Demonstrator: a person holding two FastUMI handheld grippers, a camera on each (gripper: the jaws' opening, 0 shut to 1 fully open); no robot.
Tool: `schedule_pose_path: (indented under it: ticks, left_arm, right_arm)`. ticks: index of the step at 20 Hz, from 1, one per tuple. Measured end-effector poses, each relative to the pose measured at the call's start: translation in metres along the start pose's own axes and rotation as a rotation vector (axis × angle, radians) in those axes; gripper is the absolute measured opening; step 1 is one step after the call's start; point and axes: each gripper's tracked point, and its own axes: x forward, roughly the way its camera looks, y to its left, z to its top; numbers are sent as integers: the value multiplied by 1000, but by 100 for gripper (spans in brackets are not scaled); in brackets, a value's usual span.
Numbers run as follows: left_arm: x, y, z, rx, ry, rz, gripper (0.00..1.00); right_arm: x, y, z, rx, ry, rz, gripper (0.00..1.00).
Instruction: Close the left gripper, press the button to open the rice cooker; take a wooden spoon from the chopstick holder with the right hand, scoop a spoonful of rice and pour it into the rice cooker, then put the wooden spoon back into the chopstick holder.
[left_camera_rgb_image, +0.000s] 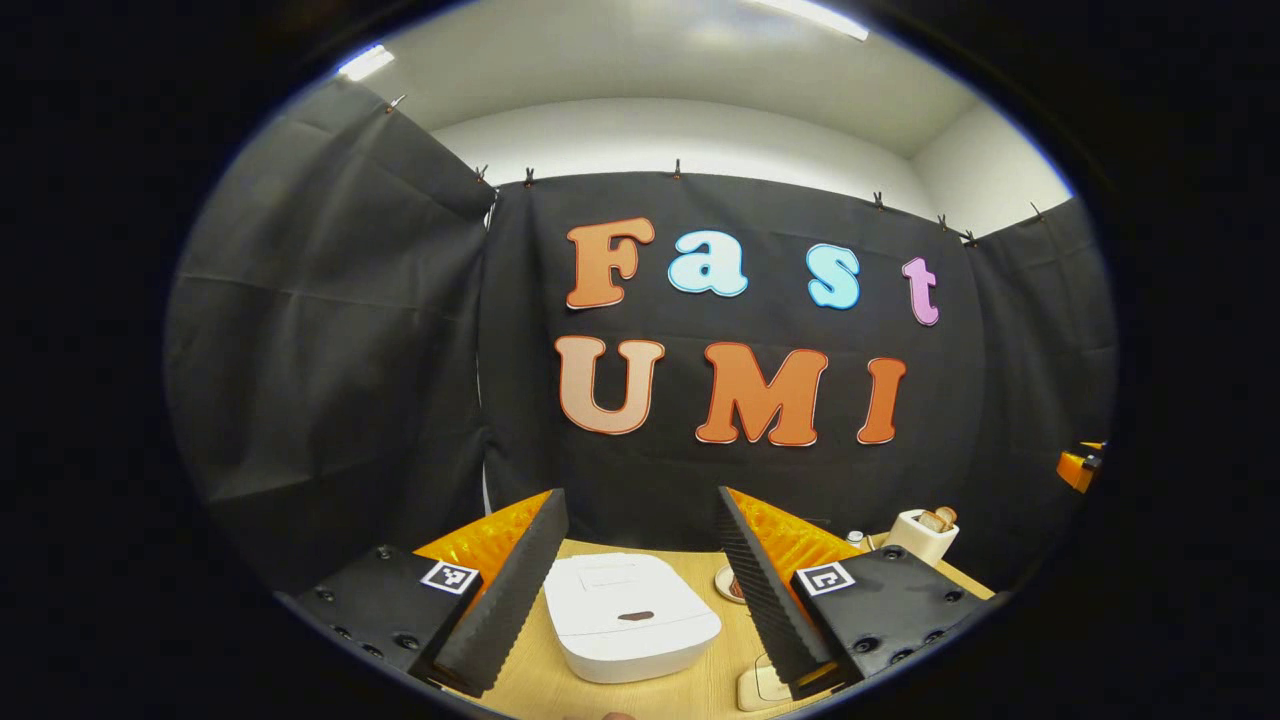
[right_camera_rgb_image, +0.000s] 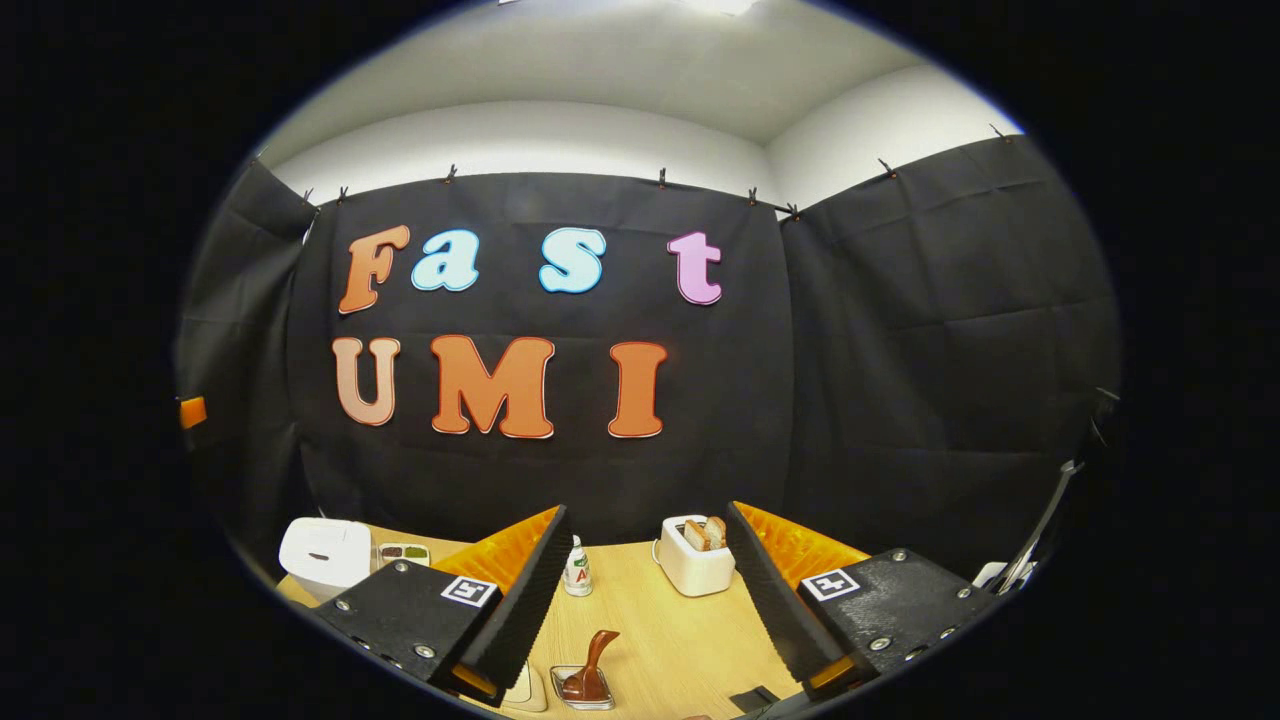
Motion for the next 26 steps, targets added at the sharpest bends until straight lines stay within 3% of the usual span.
schedule_pose_path:
  ticks: [12,14,18,19,23,25,26]
  left_arm:
    - [3,0,-4,2,14,-2,100]
    - [5,-3,-5,12,20,-7,96]
    - [7,-3,-4,24,20,-15,75]
    - [6,-5,-5,27,20,-16,80]
    - [6,-5,-1,10,8,-24,40]
    - [5,-8,-4,15,23,-40,40]
    - [6,-7,-8,27,33,-40,40]
  right_arm:
    - [3,0,1,-3,-2,4,95]
    - [3,2,1,-1,-3,8,95]
    - [7,0,-2,-7,5,0,95]
    - [6,0,-3,-7,6,2,95]
    - [9,3,-6,-7,17,10,95]
    - [9,4,-7,-11,17,9,95]
    - [10,5,-7,-9,17,11,100]
